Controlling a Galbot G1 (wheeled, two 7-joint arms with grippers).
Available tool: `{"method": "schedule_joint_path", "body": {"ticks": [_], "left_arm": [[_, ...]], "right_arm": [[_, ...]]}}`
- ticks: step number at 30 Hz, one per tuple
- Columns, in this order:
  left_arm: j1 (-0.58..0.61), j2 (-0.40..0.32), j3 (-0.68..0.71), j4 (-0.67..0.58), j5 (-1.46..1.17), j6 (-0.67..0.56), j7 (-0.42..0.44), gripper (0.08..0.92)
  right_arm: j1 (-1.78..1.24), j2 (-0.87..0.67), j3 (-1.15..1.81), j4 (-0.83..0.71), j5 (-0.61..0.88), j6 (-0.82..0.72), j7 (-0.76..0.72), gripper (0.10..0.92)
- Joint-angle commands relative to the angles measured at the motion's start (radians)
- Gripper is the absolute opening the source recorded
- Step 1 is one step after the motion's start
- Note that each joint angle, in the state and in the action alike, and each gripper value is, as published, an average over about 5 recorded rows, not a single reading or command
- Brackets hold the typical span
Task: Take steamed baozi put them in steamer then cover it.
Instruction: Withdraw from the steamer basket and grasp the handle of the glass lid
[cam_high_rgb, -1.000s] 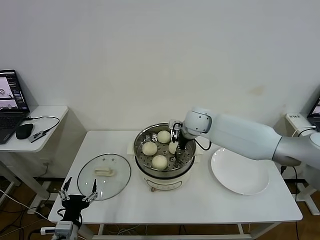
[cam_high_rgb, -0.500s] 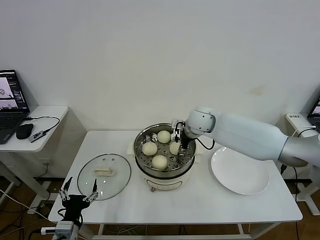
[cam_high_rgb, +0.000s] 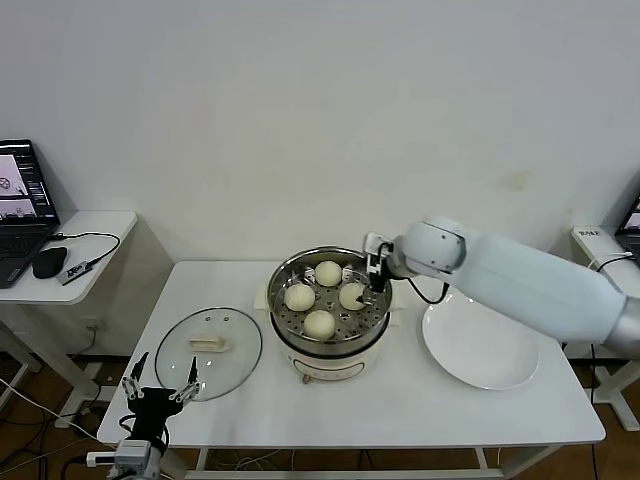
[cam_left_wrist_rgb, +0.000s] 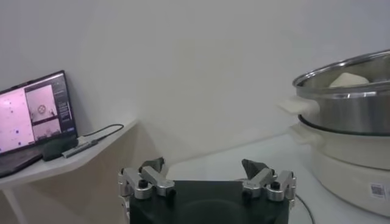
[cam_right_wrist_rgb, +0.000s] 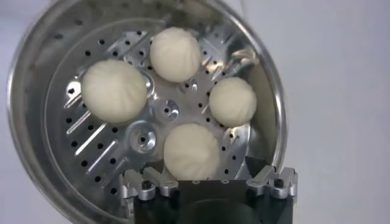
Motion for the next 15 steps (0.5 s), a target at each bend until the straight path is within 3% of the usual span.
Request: {"method": "schedule_joint_path", "body": {"ticks": [1, 7, 15], "left_arm": [[-0.005, 0.003, -0.001, 0.016, 0.003, -0.006, -0.003, 0.823], [-0.006, 0.001, -0.001, 0.030, 0.015, -0.023, -0.009, 0.823], [-0.022, -0.010, 0.014, 0.064, 0.083, -0.047, -0.028, 0.823]], "right_arm": [[-0.537, -0.176, 0.511, 0.186, -0.035, 0.277, 0.369, 0.823], [-0.905, -0.123, 0.867, 0.221, -0.116, 0.486, 0.443, 0.823], [-1.301, 0.056, 1.280, 0.259, -0.282, 0.721, 0.401, 0.823]]}}
